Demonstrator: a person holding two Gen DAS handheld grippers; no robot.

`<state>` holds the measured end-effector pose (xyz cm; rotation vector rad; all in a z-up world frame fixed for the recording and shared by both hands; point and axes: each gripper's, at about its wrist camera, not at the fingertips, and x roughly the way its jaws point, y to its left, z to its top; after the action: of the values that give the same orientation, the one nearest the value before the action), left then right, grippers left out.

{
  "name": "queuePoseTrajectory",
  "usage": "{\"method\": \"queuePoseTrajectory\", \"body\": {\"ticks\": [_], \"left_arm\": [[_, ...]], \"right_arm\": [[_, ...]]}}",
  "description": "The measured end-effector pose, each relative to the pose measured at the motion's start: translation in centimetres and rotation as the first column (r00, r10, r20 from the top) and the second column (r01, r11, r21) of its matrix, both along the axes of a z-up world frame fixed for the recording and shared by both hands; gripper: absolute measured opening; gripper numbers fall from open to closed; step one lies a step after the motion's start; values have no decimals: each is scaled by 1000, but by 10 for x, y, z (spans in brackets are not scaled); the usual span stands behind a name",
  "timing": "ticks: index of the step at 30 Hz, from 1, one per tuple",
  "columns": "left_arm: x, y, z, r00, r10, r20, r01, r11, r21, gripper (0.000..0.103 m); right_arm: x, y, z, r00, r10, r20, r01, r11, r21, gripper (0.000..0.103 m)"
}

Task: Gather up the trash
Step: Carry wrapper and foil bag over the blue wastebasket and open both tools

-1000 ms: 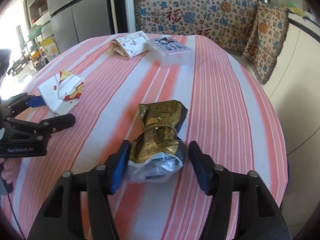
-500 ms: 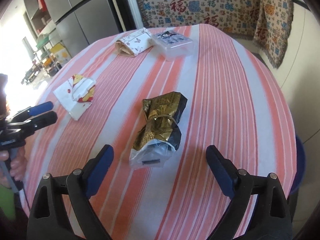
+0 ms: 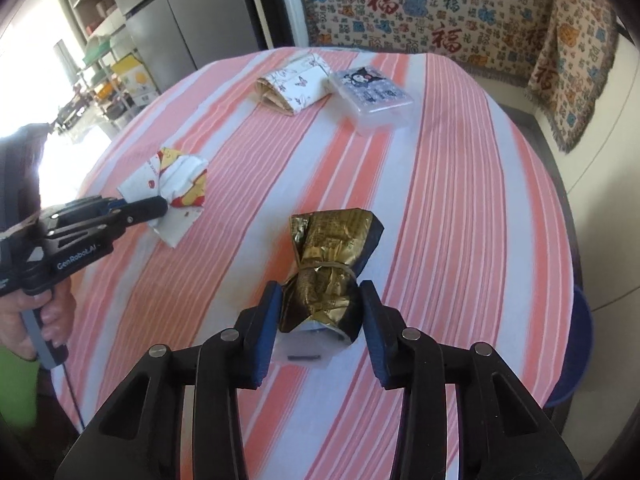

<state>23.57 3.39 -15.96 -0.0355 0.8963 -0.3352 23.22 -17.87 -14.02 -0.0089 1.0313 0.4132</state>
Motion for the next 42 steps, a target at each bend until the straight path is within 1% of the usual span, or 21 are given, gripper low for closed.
{"method": "queuePoseTrajectory", "body": {"ticks": [3, 6, 9, 11, 13, 17, 23, 26, 28, 32, 35, 42], "left_arm": [[-11, -12, 12, 1000, -20, 20, 21, 1000, -15, 7], [-19, -33, 23, 998, -52, 37, 53, 998, -22, 7], [-25, -65, 31, 994, -104, 41, 104, 994, -15, 7], [-26, -90, 35, 990, -136, 43, 137, 991, -8, 7], [-27, -117, 39, 984, -173, 40, 173, 985, -20, 7], [-26, -181, 45, 963, -267, 36, 268, 962, -48, 7], [-13, -299, 49, 914, -404, 31, 405, 912, -56, 7], [-3, -354, 42, 890, -456, 12, 456, 888, -64, 7], [4, -387, 34, 875, -485, -2, 484, 873, -56, 7], [29, -431, 5, 851, -523, -58, 520, 852, -51, 7], [48, -454, -16, 843, -529, -97, 527, 848, -44, 7], [74, -489, -51, 836, -531, -142, 536, 844, -2, 7]], "right_arm": [[-9, -16, 7, 1000, -14, 14, 13, 1000, 23, 40], [-18, -40, 11, 999, -44, 21, 43, 997, 59, 40], [-26, -76, 17, 996, -86, 32, 84, 993, 79, 40], [-30, -106, 22, 991, -127, 45, 123, 990, 72, 40], [-33, -141, 26, 982, -182, 59, 178, 982, 56, 40], [-37, -217, 26, 954, -292, 62, 291, 956, 19, 40], [-32, -314, 1, 907, -420, 26, 421, 906, -38, 40], [-25, -349, -15, 889, -458, 8, 457, 888, -44, 40], [-20, -366, -25, 882, -472, -1, 471, 881, -47, 40], [-10, -395, -42, 869, -494, -23, 493, 869, -41, 40], [-5, -408, -53, 859, -511, -39, 510, 859, -35, 40], [7, -424, -68, 848, -528, -53, 527, 849, -39, 41]]}}
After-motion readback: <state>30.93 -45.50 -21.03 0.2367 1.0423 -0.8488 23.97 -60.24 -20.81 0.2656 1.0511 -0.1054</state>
